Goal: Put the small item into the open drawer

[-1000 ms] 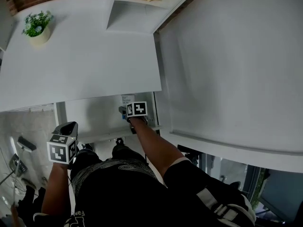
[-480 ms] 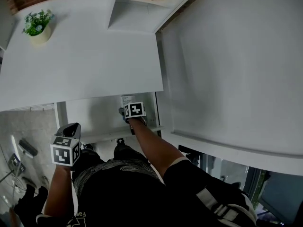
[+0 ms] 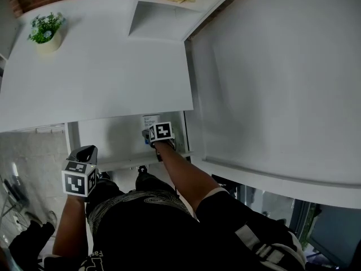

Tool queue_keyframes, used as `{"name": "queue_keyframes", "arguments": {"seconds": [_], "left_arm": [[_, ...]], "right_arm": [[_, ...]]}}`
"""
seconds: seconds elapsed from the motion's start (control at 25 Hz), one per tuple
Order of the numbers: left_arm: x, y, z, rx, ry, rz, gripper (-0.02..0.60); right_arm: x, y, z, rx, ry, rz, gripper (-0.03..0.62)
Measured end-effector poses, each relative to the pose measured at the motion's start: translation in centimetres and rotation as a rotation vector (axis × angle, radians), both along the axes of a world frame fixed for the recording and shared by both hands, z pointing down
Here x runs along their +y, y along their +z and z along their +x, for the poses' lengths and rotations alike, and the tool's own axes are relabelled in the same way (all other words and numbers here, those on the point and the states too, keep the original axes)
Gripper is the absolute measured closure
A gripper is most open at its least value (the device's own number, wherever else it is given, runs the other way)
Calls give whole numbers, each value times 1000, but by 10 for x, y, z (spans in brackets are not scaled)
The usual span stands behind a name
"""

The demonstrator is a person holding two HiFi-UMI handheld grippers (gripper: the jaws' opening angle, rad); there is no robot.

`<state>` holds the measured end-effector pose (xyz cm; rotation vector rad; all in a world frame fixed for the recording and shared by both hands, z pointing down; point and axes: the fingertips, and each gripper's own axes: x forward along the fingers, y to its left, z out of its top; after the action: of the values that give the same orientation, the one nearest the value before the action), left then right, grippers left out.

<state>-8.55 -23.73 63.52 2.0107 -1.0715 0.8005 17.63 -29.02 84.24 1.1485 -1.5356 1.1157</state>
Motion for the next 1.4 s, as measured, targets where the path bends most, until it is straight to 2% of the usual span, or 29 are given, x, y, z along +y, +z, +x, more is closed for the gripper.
{"name": "queue_keyframes", "arguments": {"seconds": [0.24,0.48,0.52,0.6,0.76,0.92,1.08,1.2,1.4], "left_arm": [[-7,-3,7,9,-9,17,563],[-13,-16,24,15,-9,58,563],[-13,-19,27,11,-5,69,563],[-11,-25,33,6,-3,86,563],[-8,-39,45,17,-21,116,563],[-6,-60,58,38,-55,159,563],[3,-80,76,39,-86,216,563],[17,-90,87,42,-121,240,563],[39,-104,88,36,-189,287,563]], "right_arm": [[-3,-24,-6,-50,-22,41,174],[-1,-83,-22,-154,-116,172,181],[-1,-97,-25,-175,-128,204,212],[2,-125,-28,-221,-146,268,321],[11,-179,-39,-350,-191,373,437],[22,-224,-45,-454,-252,455,581],[38,-254,-41,-478,-368,522,589],[54,-268,-39,-526,-427,536,589],[76,-284,-39,-564,-529,569,591]]}}
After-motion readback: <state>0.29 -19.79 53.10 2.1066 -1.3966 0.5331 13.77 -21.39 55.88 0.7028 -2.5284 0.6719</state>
